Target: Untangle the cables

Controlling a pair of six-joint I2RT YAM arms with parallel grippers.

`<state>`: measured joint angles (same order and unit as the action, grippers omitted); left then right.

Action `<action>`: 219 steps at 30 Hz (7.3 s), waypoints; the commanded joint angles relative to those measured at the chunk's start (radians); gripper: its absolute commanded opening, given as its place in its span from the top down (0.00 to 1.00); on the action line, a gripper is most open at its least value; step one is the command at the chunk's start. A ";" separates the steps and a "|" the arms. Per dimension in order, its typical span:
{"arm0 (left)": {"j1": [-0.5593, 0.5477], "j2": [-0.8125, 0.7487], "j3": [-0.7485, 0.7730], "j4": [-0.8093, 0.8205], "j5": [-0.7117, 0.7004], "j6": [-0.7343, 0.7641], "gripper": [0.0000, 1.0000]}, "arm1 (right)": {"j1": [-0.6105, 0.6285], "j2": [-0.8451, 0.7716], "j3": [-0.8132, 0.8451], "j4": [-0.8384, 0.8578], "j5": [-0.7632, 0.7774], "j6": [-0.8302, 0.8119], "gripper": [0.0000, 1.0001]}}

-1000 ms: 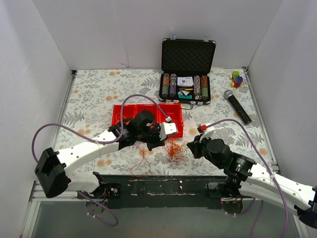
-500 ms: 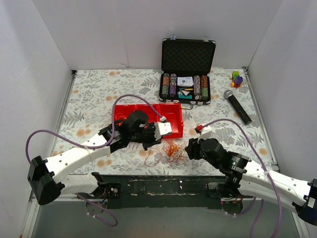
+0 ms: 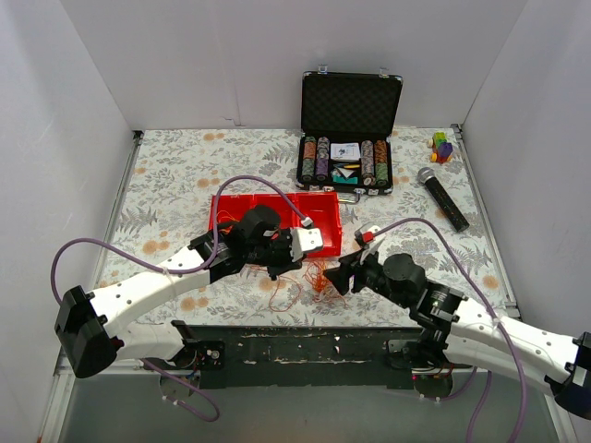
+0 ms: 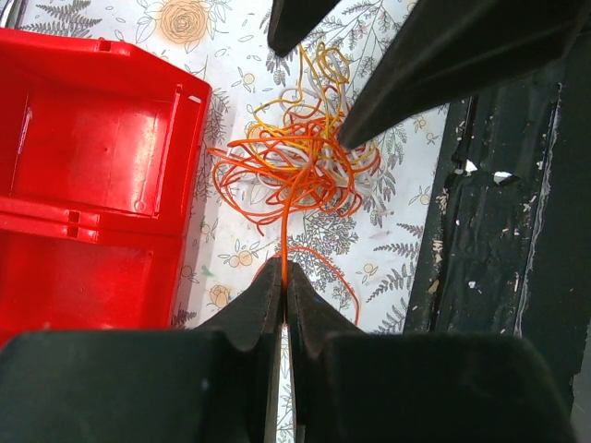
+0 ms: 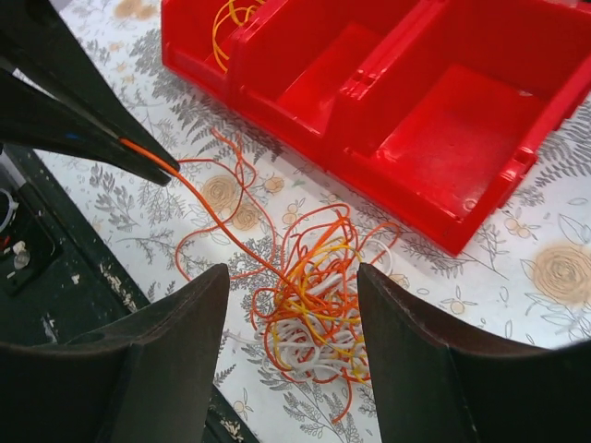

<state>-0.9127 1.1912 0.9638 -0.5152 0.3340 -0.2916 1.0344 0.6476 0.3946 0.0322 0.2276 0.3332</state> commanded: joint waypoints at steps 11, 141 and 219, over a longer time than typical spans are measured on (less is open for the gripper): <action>0.000 -0.007 0.069 0.001 -0.001 0.017 1.00 | 0.001 0.283 0.015 0.369 -0.139 -0.108 0.44; 0.387 0.148 -0.151 0.857 -0.305 -0.192 1.00 | 0.001 0.149 -0.230 0.172 0.015 0.073 0.80; 0.258 0.139 0.066 0.278 -0.167 0.012 0.31 | 0.000 0.118 -0.246 0.175 0.024 0.087 0.78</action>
<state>-0.6518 1.4708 1.0004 -0.0769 0.0280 -0.2634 1.0344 0.7837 0.1650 0.1844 0.2371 0.4156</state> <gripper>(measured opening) 0.674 0.215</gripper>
